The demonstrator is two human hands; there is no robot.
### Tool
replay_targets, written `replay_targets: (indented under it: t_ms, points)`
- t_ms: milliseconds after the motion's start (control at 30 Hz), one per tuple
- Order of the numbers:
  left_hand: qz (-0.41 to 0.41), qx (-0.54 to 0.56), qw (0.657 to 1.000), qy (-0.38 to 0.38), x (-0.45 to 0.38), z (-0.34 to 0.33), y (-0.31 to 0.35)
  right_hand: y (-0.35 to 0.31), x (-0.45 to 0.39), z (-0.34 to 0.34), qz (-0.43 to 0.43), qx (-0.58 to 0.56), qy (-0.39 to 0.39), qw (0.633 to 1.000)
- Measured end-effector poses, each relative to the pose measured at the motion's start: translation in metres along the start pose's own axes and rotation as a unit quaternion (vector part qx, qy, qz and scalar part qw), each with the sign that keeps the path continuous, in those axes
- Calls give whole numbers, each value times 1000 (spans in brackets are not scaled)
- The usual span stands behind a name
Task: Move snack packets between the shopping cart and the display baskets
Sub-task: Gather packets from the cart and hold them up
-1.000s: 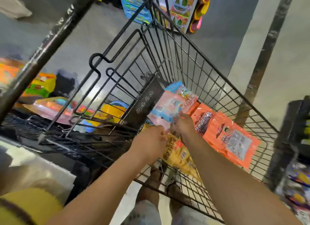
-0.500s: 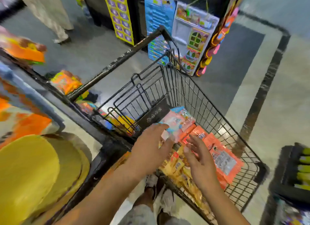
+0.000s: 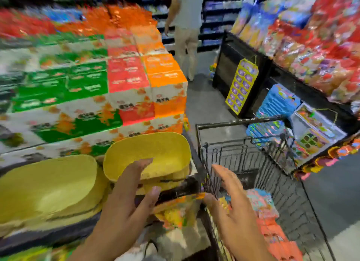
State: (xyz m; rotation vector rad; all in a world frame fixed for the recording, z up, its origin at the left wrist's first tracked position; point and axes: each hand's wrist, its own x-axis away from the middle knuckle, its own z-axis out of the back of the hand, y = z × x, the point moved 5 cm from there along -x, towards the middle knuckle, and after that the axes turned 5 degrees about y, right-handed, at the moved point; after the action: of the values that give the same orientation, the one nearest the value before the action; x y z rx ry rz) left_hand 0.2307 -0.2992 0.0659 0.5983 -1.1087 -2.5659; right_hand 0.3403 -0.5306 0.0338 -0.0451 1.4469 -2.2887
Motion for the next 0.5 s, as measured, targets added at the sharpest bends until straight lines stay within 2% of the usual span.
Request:
replay_targets:
  t_ms: [200, 367, 500]
  points:
    - [87, -16, 986, 141, 61, 117, -59, -74, -9, -94, 100, 6, -111, 989]
    - [164, -37, 956, 241, 112, 214, -121, -131, 0, -191, 128, 5, -205, 970]
    - [201, -42, 941, 271, 142, 286, -178, -179, 15, -277, 137, -7, -246, 959]
